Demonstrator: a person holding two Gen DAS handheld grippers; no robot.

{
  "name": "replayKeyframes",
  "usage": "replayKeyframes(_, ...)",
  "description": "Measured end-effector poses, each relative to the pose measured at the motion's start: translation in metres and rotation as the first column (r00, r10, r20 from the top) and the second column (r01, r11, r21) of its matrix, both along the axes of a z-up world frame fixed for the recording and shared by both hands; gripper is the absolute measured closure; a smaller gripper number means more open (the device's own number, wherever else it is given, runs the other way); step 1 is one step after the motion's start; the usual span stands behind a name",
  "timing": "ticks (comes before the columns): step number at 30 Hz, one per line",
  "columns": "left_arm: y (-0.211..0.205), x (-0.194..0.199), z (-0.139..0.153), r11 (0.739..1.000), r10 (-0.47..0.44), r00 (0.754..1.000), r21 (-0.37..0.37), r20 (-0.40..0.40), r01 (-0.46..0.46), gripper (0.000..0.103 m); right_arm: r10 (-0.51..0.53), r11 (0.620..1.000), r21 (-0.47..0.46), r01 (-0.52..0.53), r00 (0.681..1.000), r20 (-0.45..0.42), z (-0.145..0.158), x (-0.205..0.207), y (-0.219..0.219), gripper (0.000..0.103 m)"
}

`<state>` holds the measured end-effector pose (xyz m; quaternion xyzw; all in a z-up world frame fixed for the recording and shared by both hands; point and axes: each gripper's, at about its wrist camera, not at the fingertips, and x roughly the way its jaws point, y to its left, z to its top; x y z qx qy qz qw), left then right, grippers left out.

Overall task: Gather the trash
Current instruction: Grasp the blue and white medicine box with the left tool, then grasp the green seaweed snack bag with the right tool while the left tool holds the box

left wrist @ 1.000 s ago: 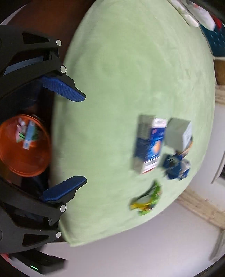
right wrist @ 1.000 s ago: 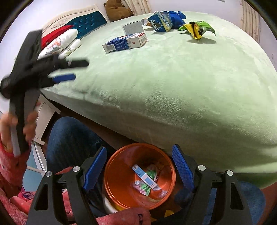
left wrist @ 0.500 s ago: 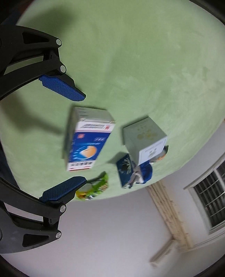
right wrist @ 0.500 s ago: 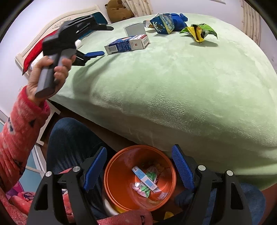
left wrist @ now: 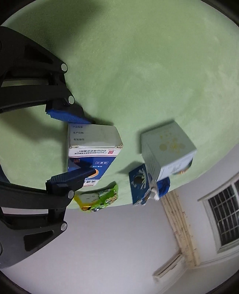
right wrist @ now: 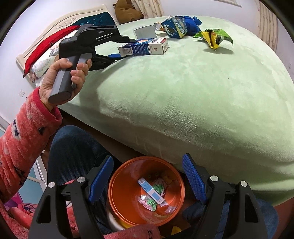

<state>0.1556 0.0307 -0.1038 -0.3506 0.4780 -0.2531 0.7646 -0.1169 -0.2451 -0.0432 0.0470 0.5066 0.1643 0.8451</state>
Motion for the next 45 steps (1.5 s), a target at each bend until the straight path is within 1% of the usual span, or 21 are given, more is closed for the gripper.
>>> replayKeyframes(3,0.001,-0.009,0.009,1.0,0.005,1.0,-0.018,0.016,-0.004,0.066,-0.011,1.0,-0.002,0.011,1.0,0.004,0.002,0.0,-0.002,0.027)
replayKeyframes(4,0.0,-0.013,0.017,1.0,0.005,0.999,-0.011,0.039,-0.005,0.067,-0.017,1.0,-0.006,0.017,1.0,0.012,0.003,0.001,-0.004,0.027)
replayKeyframes(7,-0.006,-0.031,0.05,0.998,-0.005,0.988,0.064,0.155,-0.005,0.07,-0.036,0.999,-0.031,0.038,0.998,0.058,0.015,0.006,-0.01,0.027)
replayKeyframes(9,-0.011,-0.045,0.072,0.994,-0.03,0.973,0.113,0.228,0.004,0.07,-0.056,0.998,-0.031,0.059,0.994,0.092,0.024,0.014,-0.017,0.027)
replayKeyframes(12,-0.021,-0.068,0.104,0.978,-0.071,0.94,0.208,0.334,0.0,0.07,-0.085,0.993,-0.066,0.097,0.982,0.168,0.039,0.031,-0.026,0.027)
replayKeyframes(13,-0.025,-0.079,0.115,0.969,-0.088,0.925,0.249,0.369,-0.007,0.07,-0.097,0.991,-0.077,0.114,0.976,0.194,0.045,0.04,-0.03,0.026)
replayKeyframes(15,-0.032,-0.096,0.13,0.947,-0.114,0.902,0.319,0.417,-0.028,0.07,-0.122,0.983,-0.103,0.153,0.959,0.254,0.055,0.059,-0.037,0.019)
replayKeyframes(16,-0.037,-0.104,0.135,0.934,-0.13,0.891,0.356,0.436,-0.038,0.07,-0.138,0.975,-0.125,0.181,0.945,0.297,0.062,0.072,-0.042,0.019)
replayKeyframes(17,-0.04,-0.111,0.139,0.922,-0.143,0.882,0.384,0.449,-0.045,0.07,-0.15,0.967,-0.148,0.209,0.93,0.336,0.068,0.087,-0.047,0.017)
replayKeyframes(19,-0.044,-0.122,0.145,0.902,-0.172,0.87,0.428,0.462,-0.049,0.07,-0.165,0.954,-0.175,0.243,0.914,0.37,0.074,0.113,-0.052,0.015)
replayKeyframes(22,-0.052,-0.133,0.147,0.876,-0.205,0.864,0.479,0.461,-0.048,0.07,-0.189,0.937,-0.204,0.282,0.904,0.382,0.075,0.158,-0.059,0.012)
replayKeyframes(25,-0.055,-0.14,0.143,0.849,-0.217,0.863,0.524,0.456,-0.063,0.07,-0.212,0.927,-0.225,0.301,0.913,0.348,0.068,0.2,-0.062,0.012)
replayKeyframes(28,-0.055,-0.141,0.136,0.84,-0.22,0.874,0.54,0.433,-0.056,0.07,-0.24,0.914,-0.255,0.316,0.927,0.288,0.054,0.235,-0.064,0.012)
replayKeyframes(29,-0.055,-0.14,0.133,0.837,-0.218,0.878,0.544,0.427,-0.057,0.07,-0.242,0.907,-0.276,0.317,0.931,0.274,0.049,0.238,-0.062,0.015)
replayKeyframes(31,-0.054,-0.142,0.131,0.832,-0.216,0.882,0.552,0.419,-0.058,0.07,-0.237,0.901,-0.305,0.308,0.939,0.249,0.039,0.244,-0.057,0.029)
replayKeyframes(32,-0.053,-0.143,0.13,0.828,-0.216,0.882,0.557,0.419,-0.062,0.07,-0.229,0.906,-0.304,0.293,0.946,0.231,0.035,0.245,-0.056,0.046)
replayKeyframes(33,-0.052,-0.143,0.129,0.825,-0.214,0.883,0.561,0.418,-0.066,0.07,-0.229,0.908,-0.302,0.289,0.948,0.219,0.033,0.244,-0.056,0.057)
replayKeyframes(34,-0.052,-0.143,0.129,0.825,-0.213,0.884,0.562,0.417,-0.066,0.07,-0.243,0.906,-0.296,0.302,0.945,0.22,0.032,0.239,-0.057,0.063)
replayKeyframes(36,-0.051,-0.144,0.129,0.822,-0.209,0.884,0.565,0.418,-0.074,0.07,-0.253,0.914,-0.263,0.308,0.941,0.225,0.037,0.231,-0.06,0.067)
replayKeyframes(40,-0.051,-0.145,0.128,0.817,-0.209,0.884,0.572,0.417,-0.076,0.07,-0.248,0.937,-0.182,0.298,0.935,0.253,0.059,0.2,-0.064,0.067)
replayKeyframes(45,-0.051,-0.149,0.128,0.813,-0.212,0.884,0.577,0.417,-0.077,0.07,-0.198,0.956,-0.15,0.253,0.93,0.309,0.09,0.15,-0.058,0.067)
